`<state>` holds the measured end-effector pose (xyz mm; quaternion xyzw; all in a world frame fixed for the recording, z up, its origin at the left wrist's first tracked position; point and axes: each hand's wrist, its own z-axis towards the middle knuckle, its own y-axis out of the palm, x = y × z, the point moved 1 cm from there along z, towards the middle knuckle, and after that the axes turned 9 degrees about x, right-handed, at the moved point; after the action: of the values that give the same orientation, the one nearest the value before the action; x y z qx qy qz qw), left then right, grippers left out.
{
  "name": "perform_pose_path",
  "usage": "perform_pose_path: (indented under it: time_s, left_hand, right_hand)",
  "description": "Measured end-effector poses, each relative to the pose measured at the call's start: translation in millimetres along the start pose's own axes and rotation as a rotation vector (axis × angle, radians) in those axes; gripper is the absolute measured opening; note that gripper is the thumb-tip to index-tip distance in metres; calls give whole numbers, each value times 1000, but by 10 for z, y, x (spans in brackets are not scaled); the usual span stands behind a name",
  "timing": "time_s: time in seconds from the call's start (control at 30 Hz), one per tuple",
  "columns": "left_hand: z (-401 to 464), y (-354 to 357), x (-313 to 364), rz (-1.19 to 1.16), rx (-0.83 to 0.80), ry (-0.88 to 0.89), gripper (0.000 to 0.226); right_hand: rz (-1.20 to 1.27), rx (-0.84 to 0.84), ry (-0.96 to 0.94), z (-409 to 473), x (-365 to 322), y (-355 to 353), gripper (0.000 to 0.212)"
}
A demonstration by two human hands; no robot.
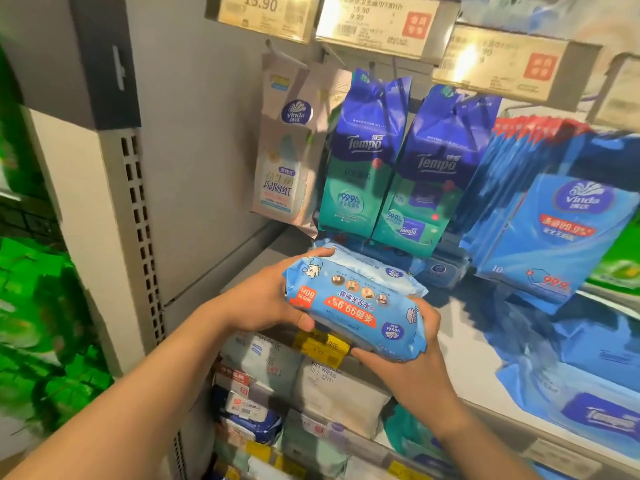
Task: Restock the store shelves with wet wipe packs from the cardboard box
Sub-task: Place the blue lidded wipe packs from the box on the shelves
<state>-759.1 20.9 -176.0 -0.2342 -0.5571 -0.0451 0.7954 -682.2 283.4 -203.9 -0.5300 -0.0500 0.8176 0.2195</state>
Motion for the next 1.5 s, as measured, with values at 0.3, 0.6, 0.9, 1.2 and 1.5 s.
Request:
perform_pose_path:
  time_s: [0.3, 0.6, 0.9, 1.2, 1.5]
  left_hand:
    - [-47, 16, -140, 103, 106, -184, 54]
    - [1, 44, -238, 172, 150, -211, 33]
    - [-25, 46, -167, 373, 115, -210, 35]
    - [-557, 227, 66, 413, 308, -167, 72]
    - [-1308, 661, 505, 575, 335, -151, 80]
  right_hand:
    - [-191, 7, 19, 138, 40, -73, 94]
    - [-201, 4, 82, 139, 85, -19, 94]
    - [-255, 52, 130, 79, 110, 37, 91]
    - [-453, 46, 199, -213, -118, -5, 37]
    - [-600, -108, 166, -889, -412, -331, 56]
